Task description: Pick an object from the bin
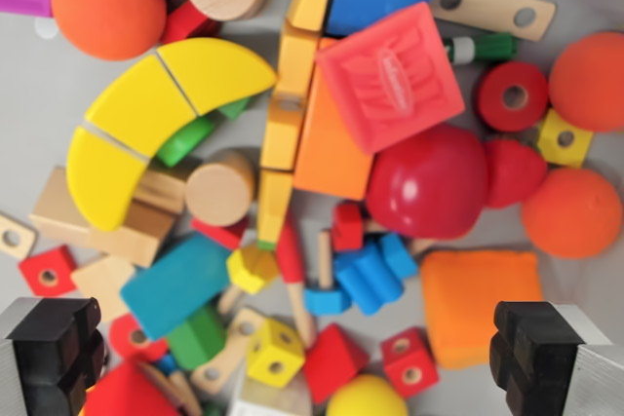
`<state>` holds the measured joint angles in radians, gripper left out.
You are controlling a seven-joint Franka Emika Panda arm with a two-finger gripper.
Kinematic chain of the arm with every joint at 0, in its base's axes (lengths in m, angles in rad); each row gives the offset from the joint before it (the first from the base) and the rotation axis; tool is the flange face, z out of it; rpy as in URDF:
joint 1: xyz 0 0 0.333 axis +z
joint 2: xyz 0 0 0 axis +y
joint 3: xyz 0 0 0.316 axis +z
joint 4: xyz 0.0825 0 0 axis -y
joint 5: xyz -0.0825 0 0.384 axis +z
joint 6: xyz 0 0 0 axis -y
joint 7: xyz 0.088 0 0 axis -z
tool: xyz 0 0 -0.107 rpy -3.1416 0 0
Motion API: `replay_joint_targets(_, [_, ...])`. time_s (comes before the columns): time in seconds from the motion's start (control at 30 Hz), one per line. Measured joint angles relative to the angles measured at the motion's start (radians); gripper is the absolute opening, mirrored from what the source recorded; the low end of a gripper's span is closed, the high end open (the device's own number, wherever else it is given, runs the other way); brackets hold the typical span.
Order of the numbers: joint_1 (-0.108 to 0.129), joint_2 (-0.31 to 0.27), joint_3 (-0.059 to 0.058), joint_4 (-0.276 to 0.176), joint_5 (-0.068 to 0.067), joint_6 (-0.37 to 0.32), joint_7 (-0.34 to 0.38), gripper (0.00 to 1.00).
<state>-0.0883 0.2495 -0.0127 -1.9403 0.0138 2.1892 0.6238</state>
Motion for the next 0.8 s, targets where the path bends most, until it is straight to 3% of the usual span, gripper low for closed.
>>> replay_joint_targets(0.4, [-0.011, 0.098, 0.001, 0.041, 0.000, 0.054, -0.163, 1.00])
replay_joint_targets(0.8, [-0.026, 0.229, 0.005, 0.113, -0.003, 0.109, -0.363, 1.00])
